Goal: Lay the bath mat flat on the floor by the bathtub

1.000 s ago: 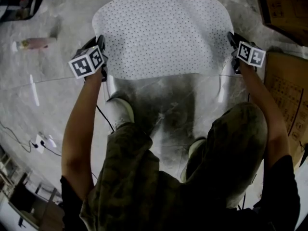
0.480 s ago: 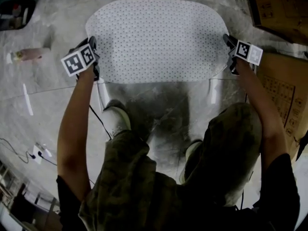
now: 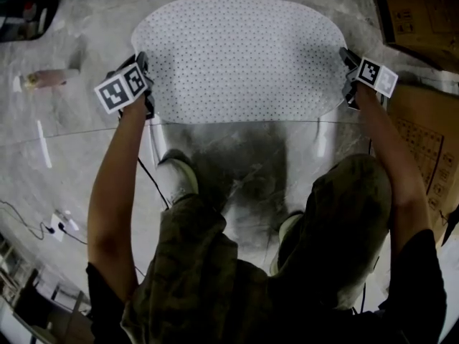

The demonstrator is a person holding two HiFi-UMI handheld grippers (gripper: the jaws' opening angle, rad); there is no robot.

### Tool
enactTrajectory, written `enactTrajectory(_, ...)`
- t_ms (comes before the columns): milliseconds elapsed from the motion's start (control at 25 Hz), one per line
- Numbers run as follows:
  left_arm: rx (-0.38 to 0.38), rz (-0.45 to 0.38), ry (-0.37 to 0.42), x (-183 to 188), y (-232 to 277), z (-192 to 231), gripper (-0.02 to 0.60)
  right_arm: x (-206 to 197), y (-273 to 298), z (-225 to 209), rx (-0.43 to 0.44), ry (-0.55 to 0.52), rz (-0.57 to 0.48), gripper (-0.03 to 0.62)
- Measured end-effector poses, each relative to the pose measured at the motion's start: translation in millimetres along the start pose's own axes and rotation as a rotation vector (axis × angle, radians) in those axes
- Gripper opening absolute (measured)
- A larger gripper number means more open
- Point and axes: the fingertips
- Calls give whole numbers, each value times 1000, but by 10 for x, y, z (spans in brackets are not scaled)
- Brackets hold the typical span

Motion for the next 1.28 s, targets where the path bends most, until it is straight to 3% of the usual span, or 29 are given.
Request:
enactTrajectory(600,-11,-11,41,123,29,-25,60,68,123,-95,-59,-77,1,58)
enactTrajectory(840,17,23,56,51,56,11,71,-72,136,-246,-76,-23,20,64)
enactTrajectory(960,5,18,17,77,66,19,77,-41,132,-180,-103,-117,46,70)
enactTrajectory(1120,-7,-4,-35,105,31,66,140,-59,132,-119,-135,-198,77,77)
enactTrajectory(1280,24,-33,-2,140,-17,101,169,-30,65,-165,-162,-230,72,129)
Point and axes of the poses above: the fingertips, and each gripper's own axes: y forward along the fingers, z to its left, x out of its top, and after that the axes turned 7 degrees about x, right-handed
